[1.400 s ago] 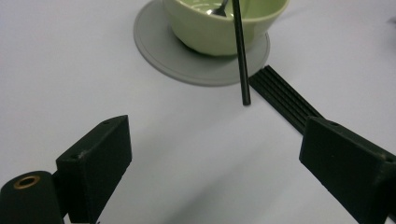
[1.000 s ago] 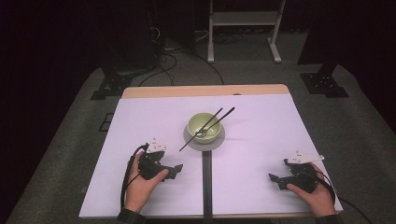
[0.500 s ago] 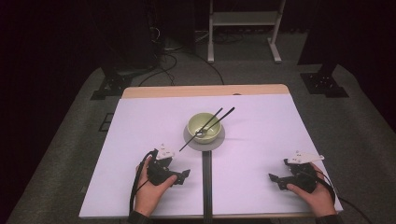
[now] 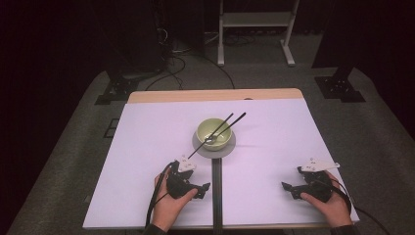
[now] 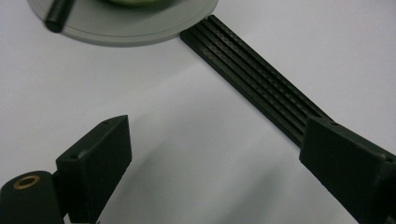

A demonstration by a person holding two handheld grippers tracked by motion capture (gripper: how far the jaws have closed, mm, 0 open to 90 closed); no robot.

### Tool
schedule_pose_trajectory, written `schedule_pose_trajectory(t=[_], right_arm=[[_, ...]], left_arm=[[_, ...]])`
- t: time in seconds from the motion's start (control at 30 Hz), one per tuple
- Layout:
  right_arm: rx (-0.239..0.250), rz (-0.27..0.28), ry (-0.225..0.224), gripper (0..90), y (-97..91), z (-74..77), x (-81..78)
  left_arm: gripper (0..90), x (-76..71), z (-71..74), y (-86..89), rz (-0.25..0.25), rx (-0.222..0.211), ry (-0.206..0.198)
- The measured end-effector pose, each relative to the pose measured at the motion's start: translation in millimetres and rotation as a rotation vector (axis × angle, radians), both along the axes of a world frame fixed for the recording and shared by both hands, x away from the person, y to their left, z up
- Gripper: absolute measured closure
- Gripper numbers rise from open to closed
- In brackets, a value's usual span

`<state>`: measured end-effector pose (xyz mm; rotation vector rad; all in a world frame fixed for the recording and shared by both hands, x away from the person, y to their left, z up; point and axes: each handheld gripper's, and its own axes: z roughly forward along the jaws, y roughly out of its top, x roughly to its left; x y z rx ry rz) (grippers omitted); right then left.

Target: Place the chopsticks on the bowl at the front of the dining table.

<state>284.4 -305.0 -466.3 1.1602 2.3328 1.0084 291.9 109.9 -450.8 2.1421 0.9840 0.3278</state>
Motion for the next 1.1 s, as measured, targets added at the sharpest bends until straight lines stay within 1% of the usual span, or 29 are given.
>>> schedule_pose_trajectory(t=[0.2,0.27,0.3,0.4,0.47,0.5,0.77,1.1], right_arm=[[0.000,0.000,0.000,12.1,0.0,0.0,0.0],[0.000,0.000,0.000,12.1,0.0,0.0,0.1],[0.000,0.000,0.001,12.2,0.0,0.0,0.1],[0.000,0.000,0.001,12.1,0.0,0.0,0.0],[0.000,0.000,0.000,12.2,0.0,0.0,0.0],[0.000,0.000,0.000,12.1,0.0,0.0,0.0],[0.001,0.000,0.001,12.1,-0.1,0.0,0.1],[0.001,-0.001,0.000,12.2,0.0,0.0,0.0]], left_arm=[[8.2,-2.2,-1.9,-7.9,-0.008,0.011,0.004],[8.2,-3.3,-2.4,-11.2,-0.014,0.005,0.008],[8.2,-3.9,-2.5,-12.7,-0.017,0.010,0.002],[8.2,-5.2,-3.4,-16.9,-0.023,0.011,0.002],[8.2,-5.5,-4.1,-18.3,-0.027,0.024,0.003],[8.2,-5.8,-4.8,-19.1,-0.025,0.024,0.004],[8.2,-6.7,-7.3,-22.2,-0.028,0.037,-0.002],[8.2,-9.6,-7.9,-18.7,-0.021,0.064,-0.017]])
